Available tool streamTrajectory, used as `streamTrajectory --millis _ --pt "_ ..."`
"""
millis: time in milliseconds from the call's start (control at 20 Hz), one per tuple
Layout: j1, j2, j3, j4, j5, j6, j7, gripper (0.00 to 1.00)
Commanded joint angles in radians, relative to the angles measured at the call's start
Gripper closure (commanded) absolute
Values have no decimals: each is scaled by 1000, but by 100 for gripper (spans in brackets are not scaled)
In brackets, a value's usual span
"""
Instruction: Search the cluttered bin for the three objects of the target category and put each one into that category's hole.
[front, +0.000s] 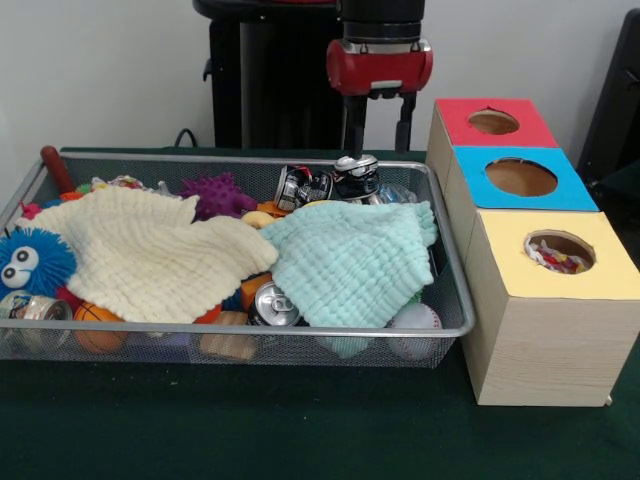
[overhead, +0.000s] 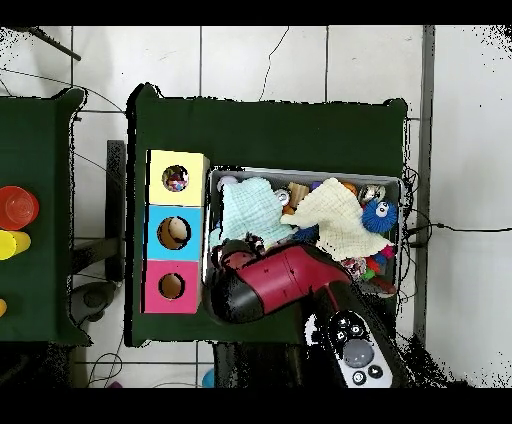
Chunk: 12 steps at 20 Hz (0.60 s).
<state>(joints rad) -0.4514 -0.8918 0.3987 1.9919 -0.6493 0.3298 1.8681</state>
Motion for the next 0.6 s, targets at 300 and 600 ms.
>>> streamTrajectory --millis 300,600 --pt "-196 -165 85 106 159 60 -17 0" --pt "-210 -209 121 138 199 70 -24 0"
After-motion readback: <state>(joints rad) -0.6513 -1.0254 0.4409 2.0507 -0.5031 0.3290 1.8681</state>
